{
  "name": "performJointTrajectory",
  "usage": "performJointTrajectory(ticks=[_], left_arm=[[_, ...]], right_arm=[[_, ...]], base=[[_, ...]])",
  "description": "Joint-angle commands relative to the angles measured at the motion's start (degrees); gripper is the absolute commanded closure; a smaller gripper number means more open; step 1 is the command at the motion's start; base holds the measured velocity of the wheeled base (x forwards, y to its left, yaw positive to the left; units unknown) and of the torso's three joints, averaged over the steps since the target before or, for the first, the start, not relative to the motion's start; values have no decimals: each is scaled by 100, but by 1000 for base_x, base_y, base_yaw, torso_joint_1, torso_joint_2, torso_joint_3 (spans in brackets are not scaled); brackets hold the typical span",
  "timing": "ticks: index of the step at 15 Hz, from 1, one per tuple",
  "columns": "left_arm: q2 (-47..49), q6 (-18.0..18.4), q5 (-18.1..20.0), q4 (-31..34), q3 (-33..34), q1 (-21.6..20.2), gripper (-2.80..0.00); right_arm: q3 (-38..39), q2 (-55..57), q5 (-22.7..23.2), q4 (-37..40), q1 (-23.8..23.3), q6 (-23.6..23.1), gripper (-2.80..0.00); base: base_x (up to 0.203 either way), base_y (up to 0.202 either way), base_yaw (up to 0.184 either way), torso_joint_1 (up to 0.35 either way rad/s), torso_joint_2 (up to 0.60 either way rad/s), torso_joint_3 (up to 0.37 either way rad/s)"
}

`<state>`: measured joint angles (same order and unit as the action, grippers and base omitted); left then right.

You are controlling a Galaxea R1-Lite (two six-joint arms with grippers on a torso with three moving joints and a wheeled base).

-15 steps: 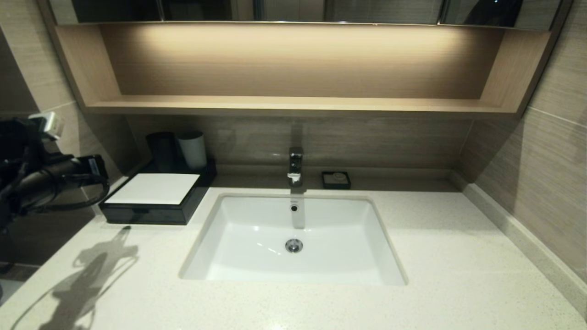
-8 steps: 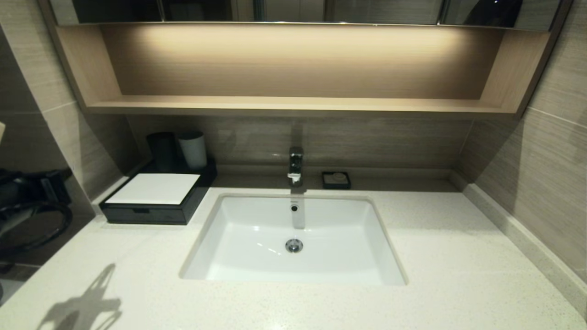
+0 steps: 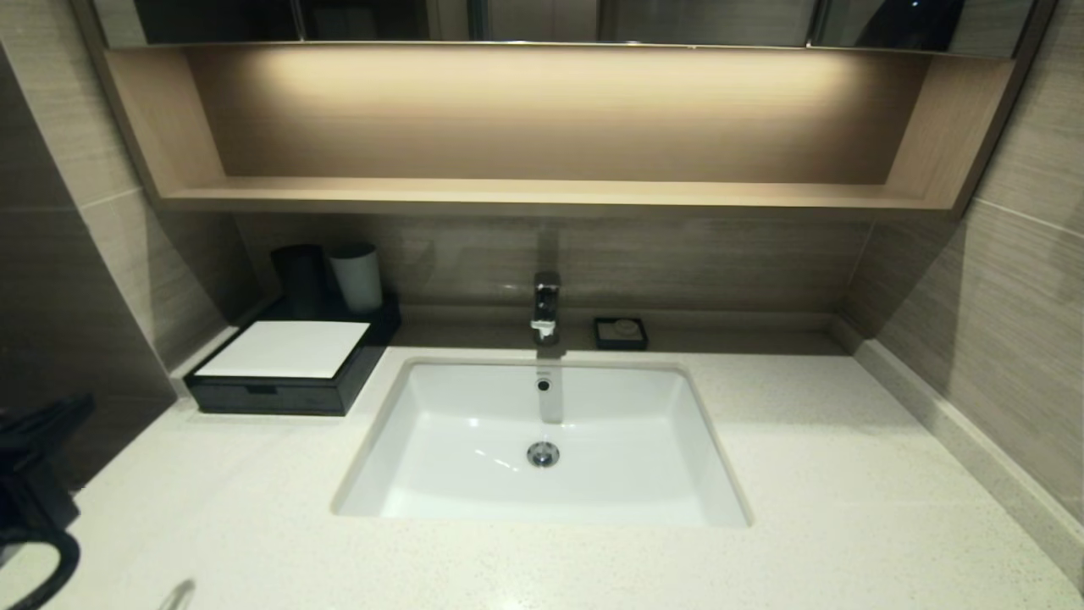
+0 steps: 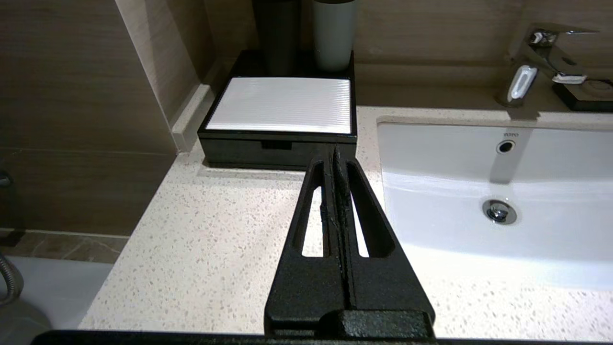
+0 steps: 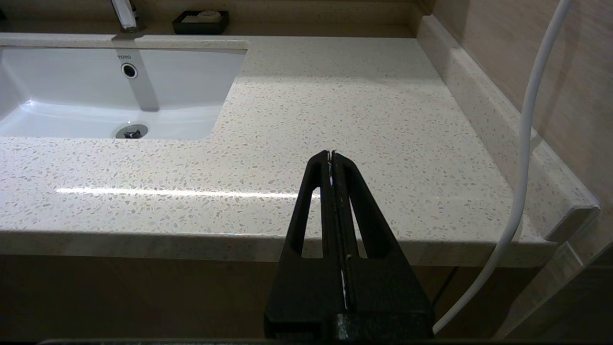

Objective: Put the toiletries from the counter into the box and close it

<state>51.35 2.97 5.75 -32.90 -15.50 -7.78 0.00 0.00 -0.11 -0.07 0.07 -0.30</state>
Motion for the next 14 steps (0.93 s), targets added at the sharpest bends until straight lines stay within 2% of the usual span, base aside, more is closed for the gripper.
performJointTrajectory(ticks=[1, 5, 8, 10, 14], left_arm=[[-905, 6, -8, 8, 464, 92, 0], [-1873, -29, -16, 426, 846, 169, 0], [-2434, -351, -29, 749, 1060, 186, 0], [-2714, -407, -23, 873, 1160, 189, 0], [-3647, -400, 20, 1881, 1114, 436, 0]], right_arm=[[9, 0, 2, -2, 1, -5, 0], [9, 0, 2, -2, 1, -5, 0], [9, 0, 2, -2, 1, -5, 0], [9, 0, 2, -2, 1, -5, 0], [9, 0, 2, -2, 1, -5, 0]], base=[[0, 0, 0, 0, 0, 0], [0, 0, 0, 0, 0, 0], [0, 0, 0, 0, 0, 0], [0, 0, 0, 0, 0, 0], [0, 0, 0, 0, 0, 0]])
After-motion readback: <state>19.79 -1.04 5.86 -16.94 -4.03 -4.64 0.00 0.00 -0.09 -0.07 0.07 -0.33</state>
